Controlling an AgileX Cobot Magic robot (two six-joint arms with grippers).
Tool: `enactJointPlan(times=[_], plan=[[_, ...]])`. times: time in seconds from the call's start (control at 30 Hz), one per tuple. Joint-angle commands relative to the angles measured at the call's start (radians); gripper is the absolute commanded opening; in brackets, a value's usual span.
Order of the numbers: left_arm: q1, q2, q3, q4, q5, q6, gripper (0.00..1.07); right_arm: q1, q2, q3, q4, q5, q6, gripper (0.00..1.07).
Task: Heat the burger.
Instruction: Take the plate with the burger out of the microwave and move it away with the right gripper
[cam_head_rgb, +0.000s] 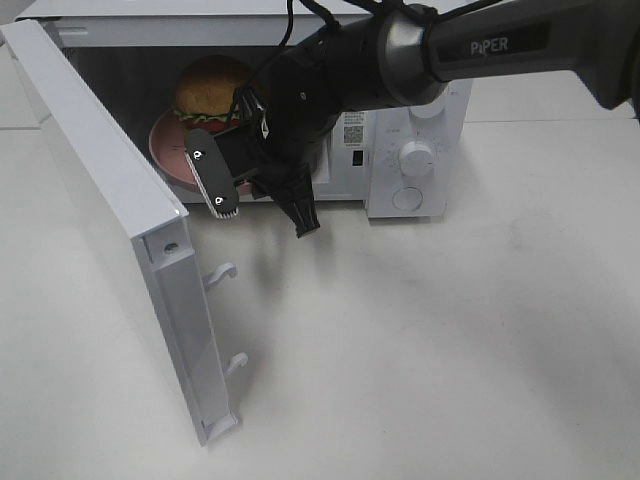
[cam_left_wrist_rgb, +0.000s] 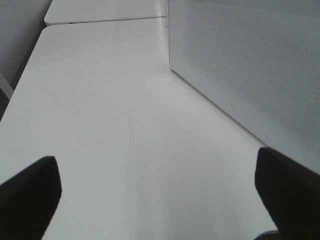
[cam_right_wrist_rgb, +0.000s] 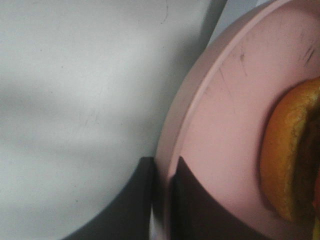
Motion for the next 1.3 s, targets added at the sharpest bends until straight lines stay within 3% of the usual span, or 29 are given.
enactJointPlan(times=[0.03, 0.13, 0.5, 0.73, 1.3], plan=[[0.002, -0.017, 0.003, -0.002, -0.013, -0.003, 0.98, -0.015, -0.035, 0.003, 0.053, -0.054, -0.084, 0.0], [0.002, -0.017, 0.003, -0.002, -0.013, -0.003, 0.98, -0.023, -0.045, 0.003, 0.12, -0.053, -0.184, 0.0], [0.002, -0.017, 0.003, -0.002, -0.013, -0.003, 0.98, -0.028, -0.095, 0.028, 0.183, -0.062, -0.246, 0.0], [0.002, -0.017, 0.003, -0.002, -0.013, -0.003, 0.98, -0.028, -0.18, 0.166, 0.226, -0.115, -0.305, 0.0], [0.002, -0.017, 0.003, -0.002, -0.013, -0.003, 0.98, -0.028, -0.314, 0.35, 0.261, -0.182, -0.326, 0.0]])
